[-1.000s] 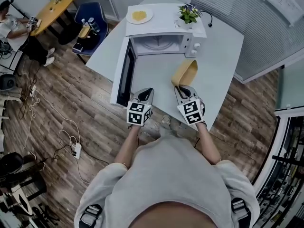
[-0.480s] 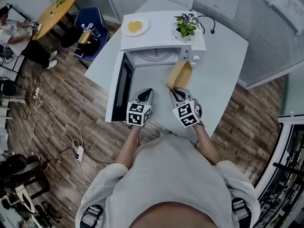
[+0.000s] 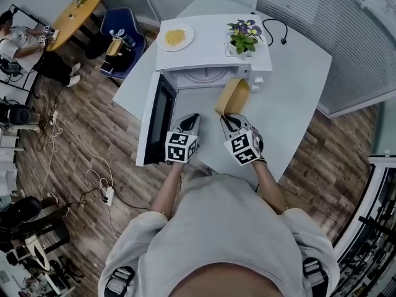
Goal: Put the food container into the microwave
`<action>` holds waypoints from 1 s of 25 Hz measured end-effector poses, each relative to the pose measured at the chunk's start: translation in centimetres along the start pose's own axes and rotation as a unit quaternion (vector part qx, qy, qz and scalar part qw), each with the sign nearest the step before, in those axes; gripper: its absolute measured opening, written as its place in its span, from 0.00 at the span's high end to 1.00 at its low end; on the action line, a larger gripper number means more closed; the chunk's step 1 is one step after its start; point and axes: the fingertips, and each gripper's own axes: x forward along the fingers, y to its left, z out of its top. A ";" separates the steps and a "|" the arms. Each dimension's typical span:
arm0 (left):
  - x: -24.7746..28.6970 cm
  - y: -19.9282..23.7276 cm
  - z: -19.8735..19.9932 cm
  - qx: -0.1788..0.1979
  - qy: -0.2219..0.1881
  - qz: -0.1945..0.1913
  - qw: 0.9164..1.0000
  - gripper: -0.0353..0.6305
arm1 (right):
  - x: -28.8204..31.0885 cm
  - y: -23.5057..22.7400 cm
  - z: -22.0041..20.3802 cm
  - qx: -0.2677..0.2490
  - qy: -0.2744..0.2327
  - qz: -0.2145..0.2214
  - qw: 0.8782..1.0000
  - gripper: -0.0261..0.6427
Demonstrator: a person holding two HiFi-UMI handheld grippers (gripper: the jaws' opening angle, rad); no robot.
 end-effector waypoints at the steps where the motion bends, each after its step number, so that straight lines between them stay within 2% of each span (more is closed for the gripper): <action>1: 0.1 0.1 0.0 0.000 0.001 0.001 1.000 0.93 | 0.2 0.0 0.0 0.000 0.001 0.003 1.000 0.92; 11: 1.0 1.4 0.0 -0.008 0.005 -0.002 1.000 0.93 | 1.7 -0.2 0.2 -0.012 0.014 0.011 1.000 0.92; 25: 4.4 4.5 1.0 -0.009 0.002 -0.048 0.999 0.93 | 5.6 -0.7 1.3 -0.021 0.056 -0.003 0.998 0.92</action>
